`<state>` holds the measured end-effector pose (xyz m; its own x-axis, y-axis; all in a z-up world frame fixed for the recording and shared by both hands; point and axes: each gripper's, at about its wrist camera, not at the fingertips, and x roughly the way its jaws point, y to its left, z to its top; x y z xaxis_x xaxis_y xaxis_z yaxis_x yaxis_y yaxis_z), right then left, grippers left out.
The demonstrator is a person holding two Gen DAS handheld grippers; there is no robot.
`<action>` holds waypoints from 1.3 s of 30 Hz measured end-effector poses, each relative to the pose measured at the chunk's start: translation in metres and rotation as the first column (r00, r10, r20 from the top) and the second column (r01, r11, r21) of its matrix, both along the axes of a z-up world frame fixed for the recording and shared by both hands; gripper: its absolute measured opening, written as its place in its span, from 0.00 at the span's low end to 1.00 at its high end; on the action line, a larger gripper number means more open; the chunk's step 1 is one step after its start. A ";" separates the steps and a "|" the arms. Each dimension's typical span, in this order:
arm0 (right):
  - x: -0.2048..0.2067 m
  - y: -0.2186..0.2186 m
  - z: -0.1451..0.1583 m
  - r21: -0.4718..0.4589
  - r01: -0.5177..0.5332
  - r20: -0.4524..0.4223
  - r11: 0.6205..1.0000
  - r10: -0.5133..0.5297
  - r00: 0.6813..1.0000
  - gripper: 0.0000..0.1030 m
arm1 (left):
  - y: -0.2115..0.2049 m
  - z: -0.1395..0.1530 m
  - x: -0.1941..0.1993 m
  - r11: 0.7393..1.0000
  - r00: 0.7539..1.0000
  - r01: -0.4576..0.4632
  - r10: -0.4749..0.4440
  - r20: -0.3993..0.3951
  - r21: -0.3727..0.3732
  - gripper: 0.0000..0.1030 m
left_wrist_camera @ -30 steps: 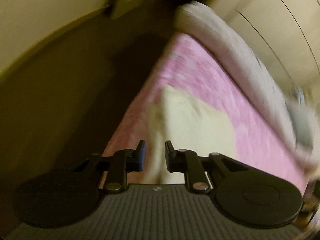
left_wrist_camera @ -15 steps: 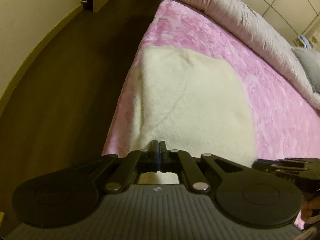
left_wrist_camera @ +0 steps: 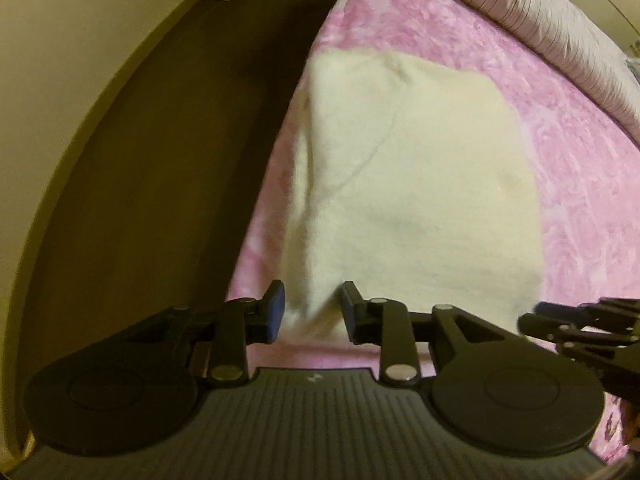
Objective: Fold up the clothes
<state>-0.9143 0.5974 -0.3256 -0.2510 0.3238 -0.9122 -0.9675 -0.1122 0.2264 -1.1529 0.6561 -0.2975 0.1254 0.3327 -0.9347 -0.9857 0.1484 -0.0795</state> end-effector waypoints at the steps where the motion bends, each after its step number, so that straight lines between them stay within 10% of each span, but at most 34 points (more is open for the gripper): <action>1: 0.003 0.001 0.005 0.003 0.002 -0.013 1.000 -0.002 1.000 0.33 | -0.001 0.007 0.002 1.000 1.000 -0.003 0.003 -0.020 0.013 0.29; 5: 0.019 -0.010 0.033 0.036 0.037 -0.084 0.999 -0.034 0.996 0.52 | -0.013 0.041 0.011 0.997 0.996 -0.032 0.037 -0.076 0.064 0.33; 16: 0.045 -0.046 0.105 0.065 0.033 -0.151 0.997 -0.023 0.988 0.54 | -0.081 0.121 0.059 0.985 0.968 -0.164 0.172 -0.182 0.054 0.45; 39: 0.156 -0.146 0.246 0.315 -0.198 -0.096 0.928 0.238 0.967 0.60 | -0.241 0.234 0.191 0.873 0.889 -0.403 0.445 -0.108 0.276 0.53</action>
